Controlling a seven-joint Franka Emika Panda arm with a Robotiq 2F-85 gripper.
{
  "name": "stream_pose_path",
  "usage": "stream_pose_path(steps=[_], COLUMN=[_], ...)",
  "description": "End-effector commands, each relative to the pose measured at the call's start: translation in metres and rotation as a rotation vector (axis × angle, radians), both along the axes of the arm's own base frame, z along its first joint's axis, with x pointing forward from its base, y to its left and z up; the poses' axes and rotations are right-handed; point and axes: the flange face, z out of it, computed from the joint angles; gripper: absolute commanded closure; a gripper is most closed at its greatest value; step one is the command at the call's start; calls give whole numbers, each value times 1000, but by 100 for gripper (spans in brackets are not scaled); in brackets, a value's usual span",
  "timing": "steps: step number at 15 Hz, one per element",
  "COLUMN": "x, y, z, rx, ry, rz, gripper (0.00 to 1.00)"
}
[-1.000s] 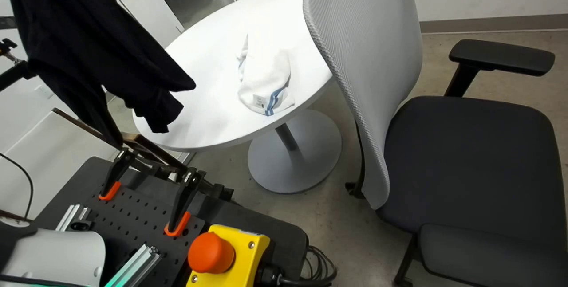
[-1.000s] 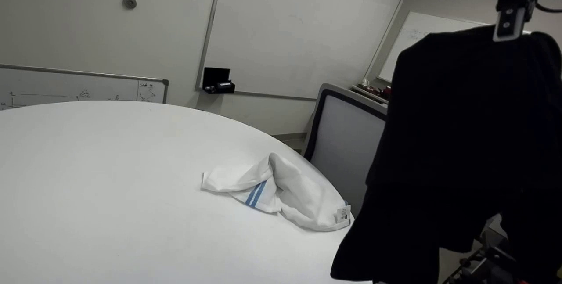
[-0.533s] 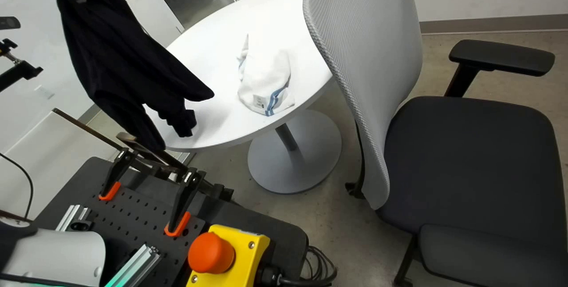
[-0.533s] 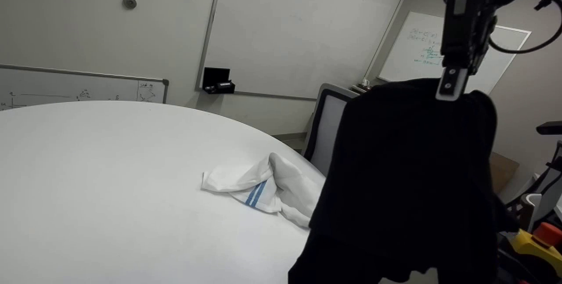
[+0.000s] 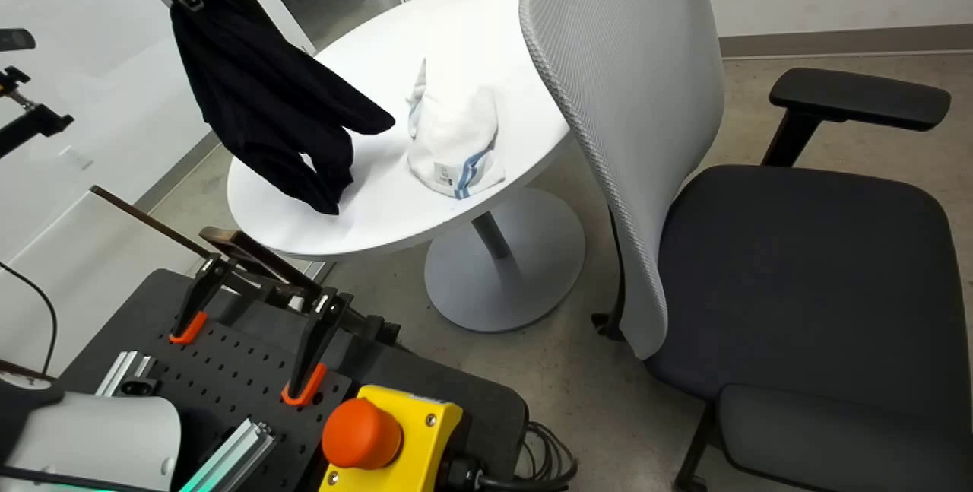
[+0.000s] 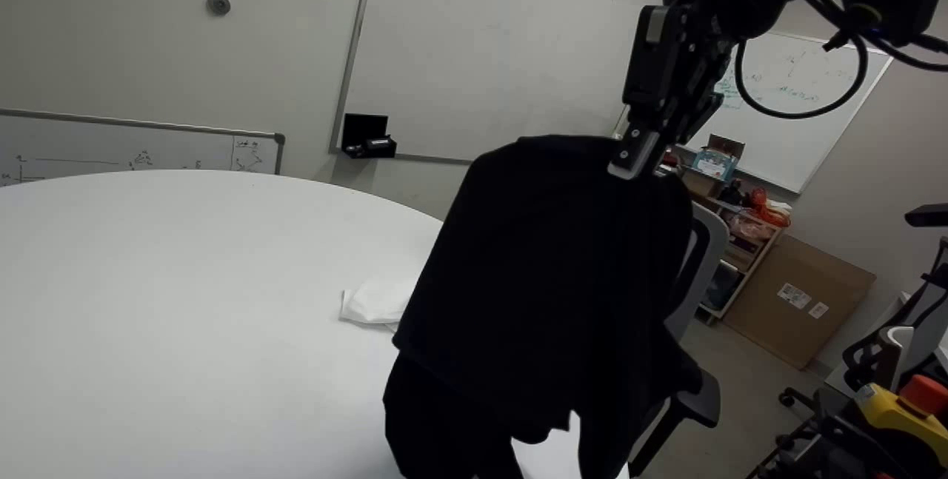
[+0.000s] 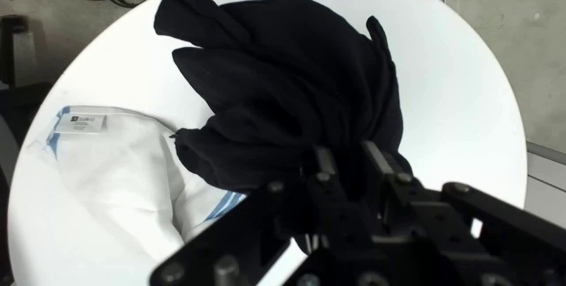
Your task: Remove the black t-shirt from the backrest of the grey chair and place it on the table
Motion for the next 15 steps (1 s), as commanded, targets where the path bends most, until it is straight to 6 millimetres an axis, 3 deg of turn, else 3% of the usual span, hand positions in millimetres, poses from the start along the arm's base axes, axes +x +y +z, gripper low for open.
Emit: stream_pose_path(steps=[1,4,7,10,11,15], x=[6,11,10,1,0,1], y=[-3,-17,-38,-52,-48,-55], z=[-10,-13,-5,10,-4,7], rx=[-1,-7,-49,-37,-35,-32], ry=[-19,4,147,323,252,304], rz=[-17,-52,-134,-140,-123,-128], gripper=[46,25,2,0,1,0])
